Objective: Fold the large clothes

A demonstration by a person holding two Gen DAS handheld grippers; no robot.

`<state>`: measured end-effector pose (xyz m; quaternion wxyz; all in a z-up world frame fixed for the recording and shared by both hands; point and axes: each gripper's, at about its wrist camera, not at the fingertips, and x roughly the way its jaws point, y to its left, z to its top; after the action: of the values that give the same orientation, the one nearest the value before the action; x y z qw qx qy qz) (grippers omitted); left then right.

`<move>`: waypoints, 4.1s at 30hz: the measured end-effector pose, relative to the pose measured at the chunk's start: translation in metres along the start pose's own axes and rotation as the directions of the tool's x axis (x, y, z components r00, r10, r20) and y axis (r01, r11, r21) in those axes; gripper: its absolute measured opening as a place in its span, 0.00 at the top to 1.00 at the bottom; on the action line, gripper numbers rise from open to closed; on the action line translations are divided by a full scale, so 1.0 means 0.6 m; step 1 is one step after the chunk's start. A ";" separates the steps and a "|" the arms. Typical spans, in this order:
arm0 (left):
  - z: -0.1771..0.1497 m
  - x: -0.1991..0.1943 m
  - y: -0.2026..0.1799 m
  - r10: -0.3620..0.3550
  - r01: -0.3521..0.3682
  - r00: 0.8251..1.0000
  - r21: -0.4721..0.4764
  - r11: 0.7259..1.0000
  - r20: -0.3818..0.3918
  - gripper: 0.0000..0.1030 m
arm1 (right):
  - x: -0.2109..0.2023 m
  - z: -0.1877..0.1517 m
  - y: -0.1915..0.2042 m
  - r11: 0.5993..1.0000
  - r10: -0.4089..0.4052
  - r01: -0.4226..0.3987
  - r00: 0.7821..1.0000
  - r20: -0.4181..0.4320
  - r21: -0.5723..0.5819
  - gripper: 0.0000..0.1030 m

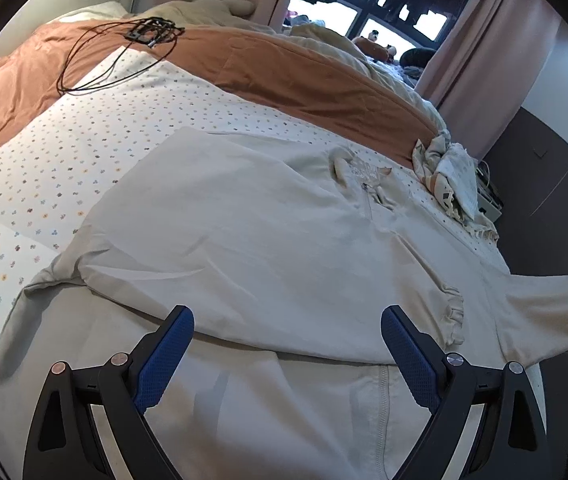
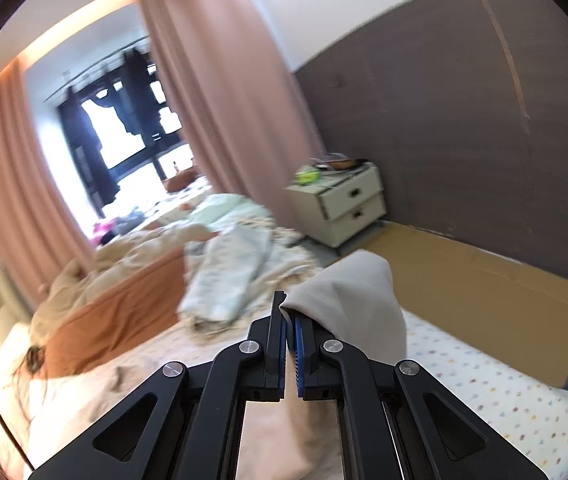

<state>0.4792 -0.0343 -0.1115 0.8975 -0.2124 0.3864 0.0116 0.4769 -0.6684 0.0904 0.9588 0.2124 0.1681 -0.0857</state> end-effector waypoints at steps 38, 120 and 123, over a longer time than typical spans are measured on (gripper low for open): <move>0.037 -0.027 0.108 -0.085 0.087 0.996 -0.237 0.968 0.015 0.08 | 0.155 -0.492 0.365 0.947 0.321 -0.238 0.756 -0.570 0.217 0.35; 0.016 -0.164 0.134 -0.050 0.088 0.984 -0.218 0.972 0.173 0.08 | -0.018 -0.444 0.428 0.965 0.156 -0.242 0.838 -0.523 -0.099 0.30; -0.020 -0.230 0.125 -0.068 0.115 0.967 -0.185 0.976 0.244 0.08 | -0.058 -0.427 0.374 0.979 0.121 -0.188 0.856 -0.502 -0.084 0.30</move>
<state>0.3603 0.0492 -0.0500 0.9109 -0.3155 0.2637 0.0334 0.4241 -0.3528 -0.0307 0.8992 0.1773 0.3954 0.0599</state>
